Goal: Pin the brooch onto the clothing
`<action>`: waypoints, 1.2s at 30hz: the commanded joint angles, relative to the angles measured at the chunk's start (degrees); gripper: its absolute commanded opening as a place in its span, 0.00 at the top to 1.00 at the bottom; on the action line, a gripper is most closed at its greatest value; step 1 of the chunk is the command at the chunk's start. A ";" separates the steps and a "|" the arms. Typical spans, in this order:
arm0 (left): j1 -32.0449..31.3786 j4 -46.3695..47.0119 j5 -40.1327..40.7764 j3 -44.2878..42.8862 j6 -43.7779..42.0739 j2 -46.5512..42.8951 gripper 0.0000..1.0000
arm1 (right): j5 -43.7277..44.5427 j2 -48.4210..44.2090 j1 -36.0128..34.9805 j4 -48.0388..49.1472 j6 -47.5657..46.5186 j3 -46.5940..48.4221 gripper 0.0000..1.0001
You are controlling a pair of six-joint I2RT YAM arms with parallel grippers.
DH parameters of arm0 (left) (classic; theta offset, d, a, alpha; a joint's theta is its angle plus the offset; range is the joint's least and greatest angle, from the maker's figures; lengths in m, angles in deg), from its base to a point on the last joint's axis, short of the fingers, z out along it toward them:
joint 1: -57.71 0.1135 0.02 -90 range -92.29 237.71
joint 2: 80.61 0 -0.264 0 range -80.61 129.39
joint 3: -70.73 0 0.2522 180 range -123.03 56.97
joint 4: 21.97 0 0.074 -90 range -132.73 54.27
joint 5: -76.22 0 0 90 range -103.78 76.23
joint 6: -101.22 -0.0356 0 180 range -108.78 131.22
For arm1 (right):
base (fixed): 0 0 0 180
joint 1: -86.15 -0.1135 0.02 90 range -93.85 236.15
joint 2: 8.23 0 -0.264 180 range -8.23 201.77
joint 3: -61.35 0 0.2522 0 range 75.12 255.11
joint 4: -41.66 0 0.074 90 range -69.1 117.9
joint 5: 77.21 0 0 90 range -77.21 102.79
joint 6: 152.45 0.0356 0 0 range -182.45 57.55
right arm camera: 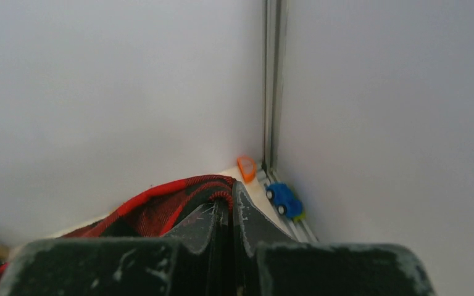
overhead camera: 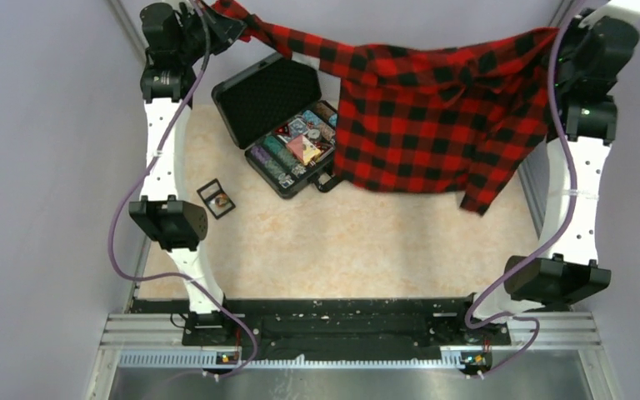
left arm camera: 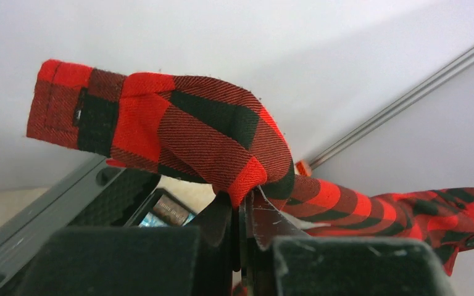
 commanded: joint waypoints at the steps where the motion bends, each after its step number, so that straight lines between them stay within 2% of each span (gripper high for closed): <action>1: 0.38 12.41 -2.01 -5.47 4.38 -0.09 1.00 | -6.51 -1.03 2.89 1.06 2.52 11.98 1.00; 3: 0.39 13.91 -1.84 -2.65 3.48 -1.20 1.00 | -8.02 -3.58 2.90 2.21 2.88 8.86 1.00; 5: 0.37 14.52 -2.25 1.05 2.00 -2.77 1.00 | -9.48 -8.29 2.90 3.67 4.00 1.85 1.00; 9: 0.43 11.31 -2.06 11.35 -1.70 -6.83 1.00 | -9.94 -22.95 2.90 5.50 9.40 -19.81 1.00; 14: 0.44 3.57 3.36 27.33 -7.70 -14.36 1.00 | -6.82 -38.49 2.90 -2.20 20.50 -44.08 0.99; 15: 0.48 2.80 4.89 30.31 -8.59 -15.97 0.99 | -6.17 -41.25 2.87 -3.11 21.21 -48.25 0.89; 16: 0.40 2.29 6.20 33.05 -9.13 -17.81 0.87 | -4.67 -43.66 2.82 -3.94 22.15 -51.83 0.64; 17: 0.40 1.97 6.84 35.15 -9.63 -18.93 0.69 | -3.24 -45.57 2.81 -4.23 23.02 -55.11 0.51; 18: 0.33 1.34 6.97 36.68 -10.64 -19.76 0.45 | -2.58 -46.88 2.81 -4.25 23.07 -57.13 0.33; 19: 0.32 0.44 7.28 37.45 -11.33 -20.37 0.25 | -2.30 -47.22 2.81 -4.77 22.93 -57.93 0.25; 20: 0.21 -0.80 7.70 37.85 -11.99 -20.86 0.17 | -2.43 -47.02 2.81 -5.25 22.73 -57.83 0.21; 21: 0.14 -1.98 7.91 37.98 -12.83 -21.31 0.13 | -2.90 -46.47 2.81 -5.54 22.44 -57.38 0.20; 28: -0.13 -4.19 8.64 44.31 -14.97 -28.61 0.09 | -14.49 -40.67 2.81 -7.44 19.06 -55.69 0.17; 32: -0.09 -3.69 6.69 52.11 -15.14 -34.94 0.08 | -24.07 -38.01 1.42 -7.87 16.26 -57.45 0.17; 34: -0.13 -3.33 5.94 57.49 -15.41 -38.60 0.08 | -23.66 -36.59 -3.43 -8.18 15.69 -58.27 0.18; 36: -0.14 -4.17 5.71 62.53 -15.78 -41.94 0.07 | -18.79 -35.04 -11.98 -8.86 15.69 -58.98 0.20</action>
